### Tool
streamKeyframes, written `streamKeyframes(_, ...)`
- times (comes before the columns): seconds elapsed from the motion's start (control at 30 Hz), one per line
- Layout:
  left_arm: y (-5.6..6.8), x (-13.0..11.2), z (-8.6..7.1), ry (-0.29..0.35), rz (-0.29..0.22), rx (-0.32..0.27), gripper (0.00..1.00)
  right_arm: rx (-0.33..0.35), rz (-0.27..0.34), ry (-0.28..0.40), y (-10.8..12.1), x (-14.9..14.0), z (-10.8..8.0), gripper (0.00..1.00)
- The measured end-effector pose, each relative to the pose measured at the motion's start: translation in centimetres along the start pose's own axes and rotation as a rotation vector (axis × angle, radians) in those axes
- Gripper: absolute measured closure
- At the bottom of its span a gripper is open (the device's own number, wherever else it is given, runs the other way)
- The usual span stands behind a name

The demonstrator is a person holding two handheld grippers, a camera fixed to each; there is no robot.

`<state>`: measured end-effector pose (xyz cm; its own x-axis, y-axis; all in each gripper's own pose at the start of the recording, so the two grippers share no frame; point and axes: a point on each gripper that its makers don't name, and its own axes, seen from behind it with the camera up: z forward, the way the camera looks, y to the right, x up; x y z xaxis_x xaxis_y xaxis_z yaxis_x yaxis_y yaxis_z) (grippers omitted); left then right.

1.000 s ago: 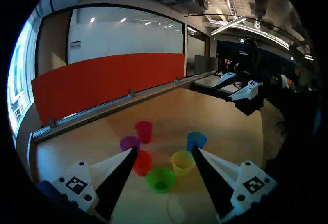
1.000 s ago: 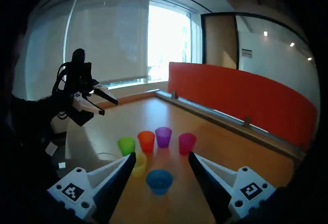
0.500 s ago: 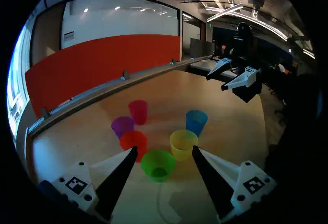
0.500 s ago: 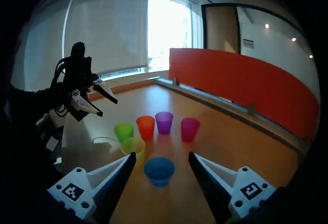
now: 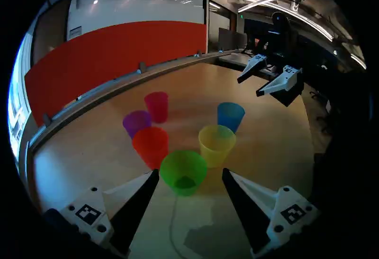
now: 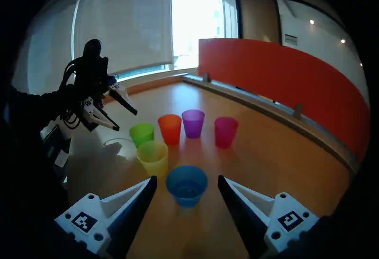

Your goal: Pour water

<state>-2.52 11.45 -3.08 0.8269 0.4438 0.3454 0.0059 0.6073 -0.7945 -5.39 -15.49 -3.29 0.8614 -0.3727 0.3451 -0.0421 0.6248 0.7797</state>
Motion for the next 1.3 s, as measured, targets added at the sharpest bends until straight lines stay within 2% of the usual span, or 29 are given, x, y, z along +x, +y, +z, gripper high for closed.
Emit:
streamKeyframes(0.3,-0.4,-2.1,1.4,-0.048,0.008,0.004,0.00,0.009,0.006,-0.028,-0.1,-1.3,1.1,0.01)
streamKeyframes(0.6,-0.6,-2.9,2.8,-0.071,0.000,-0.007,0.01,0.012,0.014,-0.050,0.2,-2.1,1.8,0.01)
streamKeyframes(1.3,-1.0,-2.7,5.8,-0.092,0.026,-0.032,0.00,0.014,0.020,-0.063,1.1,-2.5,2.6,0.01)
